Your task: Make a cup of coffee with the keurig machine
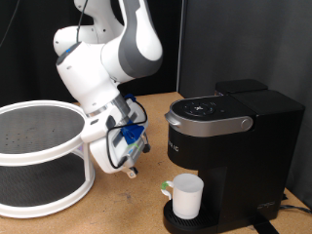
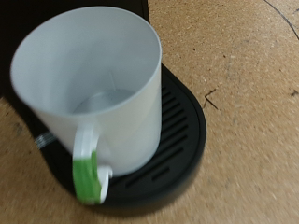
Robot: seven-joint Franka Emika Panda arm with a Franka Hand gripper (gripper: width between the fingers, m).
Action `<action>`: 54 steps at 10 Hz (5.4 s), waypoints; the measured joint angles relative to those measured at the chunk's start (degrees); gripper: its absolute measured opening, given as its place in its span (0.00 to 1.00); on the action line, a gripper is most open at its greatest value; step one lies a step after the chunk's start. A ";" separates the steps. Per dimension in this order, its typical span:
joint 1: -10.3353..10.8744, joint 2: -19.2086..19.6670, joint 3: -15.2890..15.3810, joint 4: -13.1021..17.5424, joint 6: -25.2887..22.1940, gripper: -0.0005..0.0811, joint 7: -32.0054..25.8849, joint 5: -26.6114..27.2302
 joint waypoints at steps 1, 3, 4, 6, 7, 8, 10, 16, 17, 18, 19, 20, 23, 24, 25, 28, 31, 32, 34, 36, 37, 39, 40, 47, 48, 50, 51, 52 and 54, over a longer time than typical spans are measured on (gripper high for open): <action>-0.83 -1.90 -0.44 -1.08 -1.50 0.99 1.23 -2.11; -0.85 -1.69 -0.36 -1.11 -1.41 0.99 1.16 -2.00; -0.95 -1.82 -0.45 -1.16 -1.42 0.99 0.67 -2.00; -1.32 -3.33 -0.82 -1.38 -1.92 0.99 0.12 -1.71; -1.37 -4.91 -1.14 -1.47 -2.50 0.99 0.10 -1.68; -1.40 -6.87 -1.38 -1.46 -3.55 0.99 -0.13 -1.44; -1.42 -10.85 -1.81 -1.29 -5.88 0.99 0.08 -1.33; -3.14 -20.53 -2.12 1.60 -17.91 0.99 8.90 -7.44; -3.33 -21.79 -2.37 2.05 -19.35 0.99 9.80 -7.50; -3.43 -23.08 -2.68 2.60 -20.22 0.99 10.88 -7.49; -3.62 -24.52 -2.77 2.52 -20.80 0.99 11.92 -7.49; -3.61 -24.38 -2.73 2.44 -20.80 0.99 11.90 -7.49; -0.91 -24.11 -1.01 3.47 -13.70 0.99 10.39 6.07; 1.41 -23.95 -0.16 4.25 -9.69 0.99 7.85 16.71; 3.26 -23.54 0.69 5.31 -7.14 0.99 4.49 27.72; 5.20 -20.40 3.32 8.73 -5.71 0.99 -10.21 61.03; 5.11 -20.44 3.39 7.96 -5.23 0.99 7.09 37.06; 4.87 -20.52 3.57 7.70 -5.67 0.99 15.01 27.07; 3.86 -21.00 3.67 7.66 -11.11 0.99 27.28 9.18; 3.49 -21.58 3.74 7.97 -13.72 0.99 31.20 3.20; 3.49 -21.56 3.73 7.84 -13.72 0.99 31.29 3.20; 2.06 -20.94 4.55 8.66 -21.15 0.99 39.55 -12.91; 1.50 -20.32 5.38 9.65 -24.37 0.99 42.29 -20.37; 1.63 -18.47 9.21 16.11 -31.45 0.99 44.41 -40.29; 1.65 -17.49 10.21 19.42 -35.40 0.99 46.08 -45.20; 1.54 -14.30 11.61 25.08 -39.73 0.99 48.12 -51.44; 1.54 -14.37 11.55 24.82 -39.33 0.99 48.08 -50.49; 1.61 -14.34 11.55 24.64 -39.31 0.99 45.93 -50.57; 1.67 -14.11 11.98 24.94 -39.12 0.99 43.68 -53.92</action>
